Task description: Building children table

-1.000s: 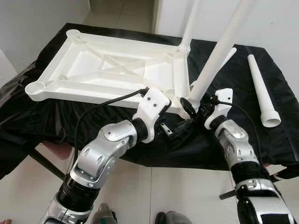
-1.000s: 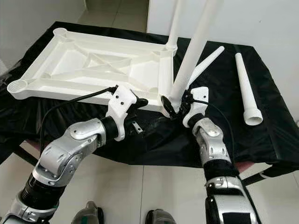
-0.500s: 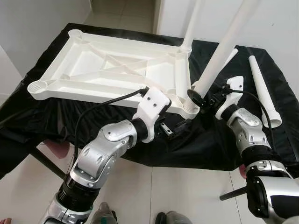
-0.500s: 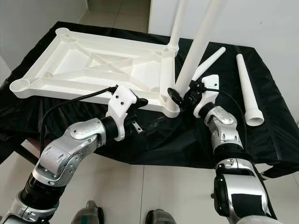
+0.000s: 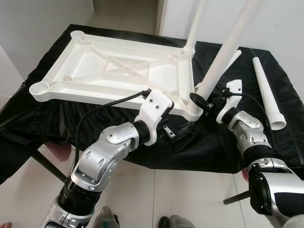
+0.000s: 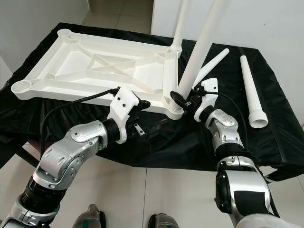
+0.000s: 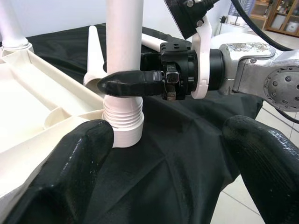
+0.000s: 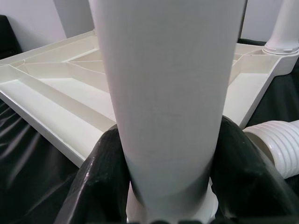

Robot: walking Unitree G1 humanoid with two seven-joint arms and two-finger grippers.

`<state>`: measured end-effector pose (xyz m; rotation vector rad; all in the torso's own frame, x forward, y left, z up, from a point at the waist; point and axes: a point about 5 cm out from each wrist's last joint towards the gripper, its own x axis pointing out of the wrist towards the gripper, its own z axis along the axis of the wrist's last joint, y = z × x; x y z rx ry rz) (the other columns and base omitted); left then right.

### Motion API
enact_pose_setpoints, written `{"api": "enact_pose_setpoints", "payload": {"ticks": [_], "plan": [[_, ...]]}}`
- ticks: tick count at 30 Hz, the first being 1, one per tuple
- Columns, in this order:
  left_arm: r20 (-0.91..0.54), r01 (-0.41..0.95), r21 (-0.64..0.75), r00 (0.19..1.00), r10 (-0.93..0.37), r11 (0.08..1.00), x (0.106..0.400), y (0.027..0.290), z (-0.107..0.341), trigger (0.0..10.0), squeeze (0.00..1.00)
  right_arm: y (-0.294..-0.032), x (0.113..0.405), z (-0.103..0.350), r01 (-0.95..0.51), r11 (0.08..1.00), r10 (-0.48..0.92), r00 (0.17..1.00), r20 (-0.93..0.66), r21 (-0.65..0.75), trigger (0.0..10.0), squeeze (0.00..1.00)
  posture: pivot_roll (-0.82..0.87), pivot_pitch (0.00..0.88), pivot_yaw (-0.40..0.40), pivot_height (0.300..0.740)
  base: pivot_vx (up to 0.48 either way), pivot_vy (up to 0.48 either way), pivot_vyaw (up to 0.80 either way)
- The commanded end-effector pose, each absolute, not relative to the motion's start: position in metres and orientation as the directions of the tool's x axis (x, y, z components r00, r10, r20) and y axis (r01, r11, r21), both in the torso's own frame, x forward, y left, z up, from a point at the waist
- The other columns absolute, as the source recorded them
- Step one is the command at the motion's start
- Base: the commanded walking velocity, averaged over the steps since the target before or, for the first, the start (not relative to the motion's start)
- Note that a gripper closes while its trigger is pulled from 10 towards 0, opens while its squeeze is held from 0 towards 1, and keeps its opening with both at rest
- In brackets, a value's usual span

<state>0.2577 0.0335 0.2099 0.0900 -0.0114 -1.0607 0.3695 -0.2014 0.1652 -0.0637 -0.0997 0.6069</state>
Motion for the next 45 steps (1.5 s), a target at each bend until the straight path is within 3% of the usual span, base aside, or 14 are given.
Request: {"api": "enact_pose_setpoints", "payload": {"ticks": [1, 3, 4, 24, 27, 35, 45], "plan": [[-0.035, 0.882, 0.090, 0.467, -0.884, 0.462, 0.255, 0.031, 0.213, 10.0, 0.00, -0.203, 0.368, 0.158, -0.567, 0.820, 0.571, 0.820, 0.043, -0.077, 0.0, 0.00, 0.09, 0.061, -0.038, 0.740, 0.000, 0.000, 0.00], [-0.035, 0.882, 0.090, 0.467, -0.883, 0.463, 0.255, 0.031, 0.213, 10.0, 0.00, -0.203, 0.368, 0.158, -0.567, 0.821, 0.570, 0.820, 0.041, -0.076, 0.0, 0.00, 0.09, 0.060, -0.038, 0.740, 0.000, 0.000, 0.00], [-0.034, 0.881, 0.090, 0.468, -0.883, 0.464, 0.255, 0.031, 0.213, 10.0, 0.00, -0.202, 0.369, 0.157, -0.557, 0.827, 0.560, 0.828, 0.037, -0.073, 10.0, 0.00, 0.09, 0.059, -0.041, 0.740, 0.000, 0.000, 0.00], [-0.031, 0.884, 0.084, 0.464, -0.885, 0.460, 0.254, 0.028, 0.212, 10.0, 0.00, -0.186, 0.372, 0.157, -0.362, 0.932, 0.362, 0.928, 0.092, -0.009, 10.0, 0.00, 0.08, 0.051, -0.047, 0.740, 0.000, 0.000, 0.00], [-0.031, 0.888, 0.081, 0.457, -0.889, 0.453, 0.253, 0.027, 0.211, 10.0, 0.00, -0.180, 0.370, 0.159, -0.229, 0.973, 0.223, 0.967, 0.121, 0.038, 10.0, 0.00, 0.08, 0.046, -0.046, 0.740, 0.000, 0.000, 0.00], [-0.029, 0.891, 0.081, 0.451, -0.892, 0.448, 0.253, 0.026, 0.211, 10.0, 0.00, -0.182, 0.368, 0.160, -0.048, 0.995, 0.036, 0.991, 0.129, 0.092, 10.0, 0.00, 0.07, 0.037, -0.049, 0.740, 0.000, 0.000, 0.00], [-0.027, 0.893, 0.078, 0.447, -0.894, 0.444, 0.253, 0.024, 0.211, 10.0, 0.00, -0.185, 0.357, 0.162, 0.259, 0.962, -0.267, 0.955, 0.126, 0.082, 10.0, 0.00, 0.07, 0.044, -0.053, 0.740, 0.000, 0.000, 0.00]]}}
